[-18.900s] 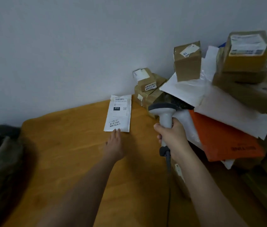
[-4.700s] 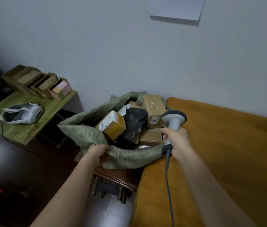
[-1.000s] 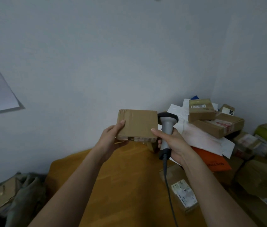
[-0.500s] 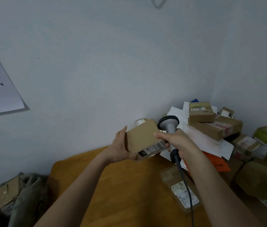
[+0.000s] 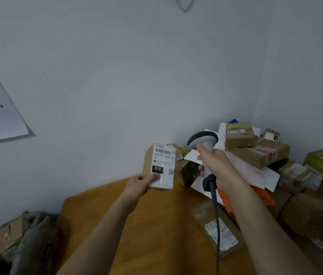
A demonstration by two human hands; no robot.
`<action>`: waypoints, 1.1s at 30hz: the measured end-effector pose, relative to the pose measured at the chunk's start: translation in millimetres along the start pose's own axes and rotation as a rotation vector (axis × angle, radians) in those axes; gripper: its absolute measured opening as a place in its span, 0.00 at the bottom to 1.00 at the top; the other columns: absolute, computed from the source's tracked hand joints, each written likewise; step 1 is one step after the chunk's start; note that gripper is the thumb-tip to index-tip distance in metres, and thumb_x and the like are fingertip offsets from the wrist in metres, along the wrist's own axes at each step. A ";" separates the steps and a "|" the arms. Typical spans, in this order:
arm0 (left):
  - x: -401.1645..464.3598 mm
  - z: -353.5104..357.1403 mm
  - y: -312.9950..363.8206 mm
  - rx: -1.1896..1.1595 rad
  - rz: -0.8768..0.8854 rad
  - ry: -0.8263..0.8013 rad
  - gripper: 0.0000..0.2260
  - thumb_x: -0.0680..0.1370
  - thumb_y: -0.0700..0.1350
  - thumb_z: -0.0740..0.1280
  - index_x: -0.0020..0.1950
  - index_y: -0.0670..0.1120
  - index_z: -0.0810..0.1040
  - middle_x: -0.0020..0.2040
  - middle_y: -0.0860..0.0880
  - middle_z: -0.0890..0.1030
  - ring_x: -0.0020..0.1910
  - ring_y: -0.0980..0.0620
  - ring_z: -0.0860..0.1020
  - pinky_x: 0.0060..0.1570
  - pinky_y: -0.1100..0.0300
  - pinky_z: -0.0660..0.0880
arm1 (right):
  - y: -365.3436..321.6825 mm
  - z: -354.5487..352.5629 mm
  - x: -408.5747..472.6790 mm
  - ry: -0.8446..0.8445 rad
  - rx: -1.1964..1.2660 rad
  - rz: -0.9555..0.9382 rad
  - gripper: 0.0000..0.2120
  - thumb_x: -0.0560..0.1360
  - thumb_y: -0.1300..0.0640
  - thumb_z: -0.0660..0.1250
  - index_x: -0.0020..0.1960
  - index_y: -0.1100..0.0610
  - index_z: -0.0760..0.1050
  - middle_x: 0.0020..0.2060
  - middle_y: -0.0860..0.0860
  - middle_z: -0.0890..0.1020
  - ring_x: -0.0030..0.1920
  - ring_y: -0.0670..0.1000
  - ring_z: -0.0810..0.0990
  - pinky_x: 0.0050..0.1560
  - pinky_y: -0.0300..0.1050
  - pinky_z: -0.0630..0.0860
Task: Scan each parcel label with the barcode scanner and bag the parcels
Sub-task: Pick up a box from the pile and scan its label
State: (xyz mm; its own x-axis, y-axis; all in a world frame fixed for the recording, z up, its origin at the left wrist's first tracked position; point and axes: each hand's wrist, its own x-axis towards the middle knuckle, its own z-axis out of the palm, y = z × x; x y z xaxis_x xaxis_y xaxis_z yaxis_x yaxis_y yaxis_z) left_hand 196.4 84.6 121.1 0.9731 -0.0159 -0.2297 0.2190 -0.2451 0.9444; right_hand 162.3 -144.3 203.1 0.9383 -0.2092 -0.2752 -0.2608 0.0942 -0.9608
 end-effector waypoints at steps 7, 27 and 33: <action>6.4 1.8 -8.0 -0.250 -0.123 0.128 0.17 0.75 0.51 0.69 0.58 0.42 0.77 0.49 0.43 0.83 0.48 0.47 0.80 0.47 0.57 0.77 | -17.7 -1.1 -22.1 -0.156 0.007 0.026 0.21 0.83 0.44 0.55 0.64 0.60 0.71 0.33 0.56 0.75 0.29 0.50 0.73 0.31 0.42 0.72; 15.3 10.0 -15.2 -0.328 -0.237 0.279 0.19 0.74 0.51 0.71 0.58 0.41 0.72 0.45 0.44 0.80 0.44 0.47 0.78 0.48 0.54 0.75 | -54.5 -5.6 -69.1 -0.290 -0.004 -0.219 0.18 0.83 0.47 0.58 0.59 0.61 0.73 0.49 0.54 0.77 0.30 0.48 0.72 0.32 0.43 0.72; 19.7 10.2 -17.6 -0.317 -0.267 0.301 0.24 0.74 0.52 0.71 0.62 0.39 0.72 0.46 0.43 0.80 0.44 0.47 0.78 0.48 0.54 0.75 | -55.7 -13.8 -71.0 -0.307 -0.002 -0.231 0.20 0.83 0.47 0.58 0.62 0.62 0.73 0.46 0.54 0.76 0.30 0.47 0.72 0.31 0.42 0.72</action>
State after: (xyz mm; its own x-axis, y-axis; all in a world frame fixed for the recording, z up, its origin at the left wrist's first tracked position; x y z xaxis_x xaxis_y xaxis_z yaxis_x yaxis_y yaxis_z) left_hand 211.0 78.6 97.5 0.8477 0.2982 -0.4388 0.4281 0.1041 0.8977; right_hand 107.1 -148.1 275.7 0.9966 0.0771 -0.0291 -0.0351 0.0766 -0.9964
